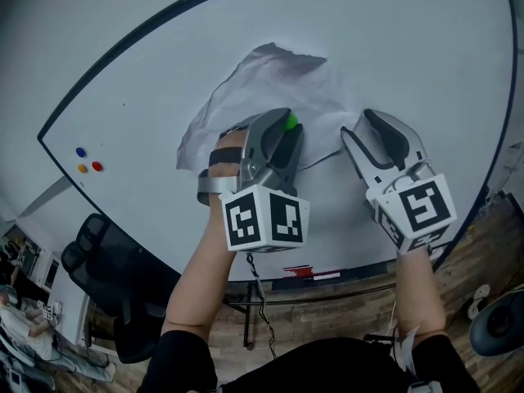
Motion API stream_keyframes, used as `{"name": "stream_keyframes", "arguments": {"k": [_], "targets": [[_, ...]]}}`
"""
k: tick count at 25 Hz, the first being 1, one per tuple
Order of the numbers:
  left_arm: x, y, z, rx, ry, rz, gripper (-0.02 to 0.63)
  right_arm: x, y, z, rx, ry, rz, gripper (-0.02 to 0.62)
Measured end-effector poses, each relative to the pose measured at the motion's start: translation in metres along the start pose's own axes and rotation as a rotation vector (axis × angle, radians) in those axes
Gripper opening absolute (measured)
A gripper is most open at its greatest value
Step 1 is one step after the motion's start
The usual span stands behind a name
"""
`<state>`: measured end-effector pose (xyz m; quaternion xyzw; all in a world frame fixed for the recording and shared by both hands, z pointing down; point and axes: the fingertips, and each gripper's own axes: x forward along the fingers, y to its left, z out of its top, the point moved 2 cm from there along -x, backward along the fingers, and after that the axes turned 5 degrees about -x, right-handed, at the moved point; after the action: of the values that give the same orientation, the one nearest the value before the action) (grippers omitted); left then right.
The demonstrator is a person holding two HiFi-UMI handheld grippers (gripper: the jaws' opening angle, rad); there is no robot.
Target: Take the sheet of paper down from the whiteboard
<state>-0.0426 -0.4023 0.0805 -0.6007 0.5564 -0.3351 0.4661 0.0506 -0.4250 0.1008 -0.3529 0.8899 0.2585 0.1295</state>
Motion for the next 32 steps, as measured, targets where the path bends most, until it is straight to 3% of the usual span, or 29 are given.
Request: {"name": "stream_keyframes", "arguments": {"k": [7, 11, 16, 23, 32], "targets": [[0.000, 0.000, 0.000, -0.008, -0.014, 0.006, 0.132, 0.010, 0.003, -0.006, 0.026, 0.021, -0.012, 0.175], [0.001, 0.000, -0.001, -0.012, -0.021, 0.014, 0.132, 0.011, 0.001, -0.004, 0.020, 0.009, -0.038, 0.081], [0.000, 0.000, 0.002, -0.019, -0.031, 0.020, 0.132, 0.008, -0.006, -0.003, 0.027, 0.005, -0.050, 0.032], [-0.001, 0.002, -0.005, -0.035, -0.043, 0.025, 0.130, 0.007, -0.003, -0.002, 0.054, -0.028, -0.041, 0.020], [-0.053, 0.008, 0.007, -0.088, -0.163, 0.037, 0.130, -0.001, -0.011, -0.008, 0.078, -0.003, -0.052, 0.018]]}}
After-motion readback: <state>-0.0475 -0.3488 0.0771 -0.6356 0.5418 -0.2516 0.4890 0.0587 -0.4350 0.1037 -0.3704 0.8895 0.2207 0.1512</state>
